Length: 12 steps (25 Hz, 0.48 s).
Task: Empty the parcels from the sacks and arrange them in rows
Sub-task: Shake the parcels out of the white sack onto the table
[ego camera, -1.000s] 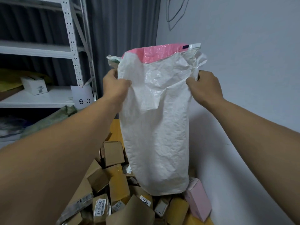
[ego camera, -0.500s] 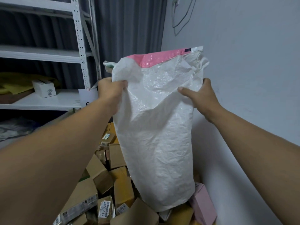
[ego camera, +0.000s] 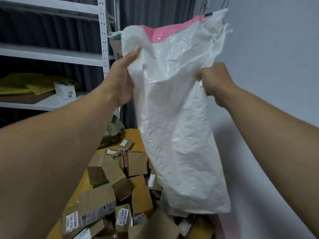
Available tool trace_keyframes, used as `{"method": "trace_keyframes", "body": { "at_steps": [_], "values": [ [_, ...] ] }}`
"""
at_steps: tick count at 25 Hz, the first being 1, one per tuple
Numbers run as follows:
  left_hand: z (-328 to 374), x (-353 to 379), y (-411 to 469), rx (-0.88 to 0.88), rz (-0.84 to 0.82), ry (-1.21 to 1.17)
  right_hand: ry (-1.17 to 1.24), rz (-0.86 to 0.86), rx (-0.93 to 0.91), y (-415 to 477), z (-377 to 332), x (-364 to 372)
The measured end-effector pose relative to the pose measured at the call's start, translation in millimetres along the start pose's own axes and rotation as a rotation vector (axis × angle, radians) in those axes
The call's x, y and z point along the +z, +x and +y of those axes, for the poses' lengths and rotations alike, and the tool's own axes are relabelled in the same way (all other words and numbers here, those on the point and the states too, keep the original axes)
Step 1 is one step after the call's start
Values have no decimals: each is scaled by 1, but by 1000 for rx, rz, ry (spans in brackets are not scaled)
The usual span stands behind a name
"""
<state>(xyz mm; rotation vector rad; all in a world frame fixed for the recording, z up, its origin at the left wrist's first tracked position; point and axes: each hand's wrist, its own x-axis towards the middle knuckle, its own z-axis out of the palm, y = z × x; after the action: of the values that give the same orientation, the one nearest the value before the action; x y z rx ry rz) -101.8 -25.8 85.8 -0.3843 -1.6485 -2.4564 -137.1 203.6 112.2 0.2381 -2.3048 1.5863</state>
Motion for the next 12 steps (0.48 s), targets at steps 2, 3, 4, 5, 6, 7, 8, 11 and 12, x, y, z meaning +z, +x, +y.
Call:
{"method": "trace_keyframes", "body": {
  "at_steps": [2, 3, 4, 5, 6, 7, 8, 11, 12],
  "values": [
    [-18, -22, -16, -62, 21, 36, -1, 27, 24, 1, -13, 2],
    [-30, -31, -25, -101, 21, 57, -6, 37, 38, 1, -14, 4],
    [-39, -37, -32, -125, 19, 79, -5, 51, 49, 1, -15, 7],
    [-46, -42, -37, -136, 25, 88, -3, 57, 53, -1, -16, 10],
    [-49, -47, -40, -143, 34, 86, 4, 59, 50, -1, -18, 13],
    [-50, -50, -43, -148, 53, 67, 9, 66, 46, -1, -21, 15],
    [-49, -54, -45, -153, 80, 19, 13, 75, 42, -1, -24, 17],
    [-52, -70, -48, -153, 229, -46, 45, 94, 28, 0, -37, 17],
    [-56, -74, -51, -139, 225, -27, 78, 104, 28, -1, -42, 17]
  ]
}}
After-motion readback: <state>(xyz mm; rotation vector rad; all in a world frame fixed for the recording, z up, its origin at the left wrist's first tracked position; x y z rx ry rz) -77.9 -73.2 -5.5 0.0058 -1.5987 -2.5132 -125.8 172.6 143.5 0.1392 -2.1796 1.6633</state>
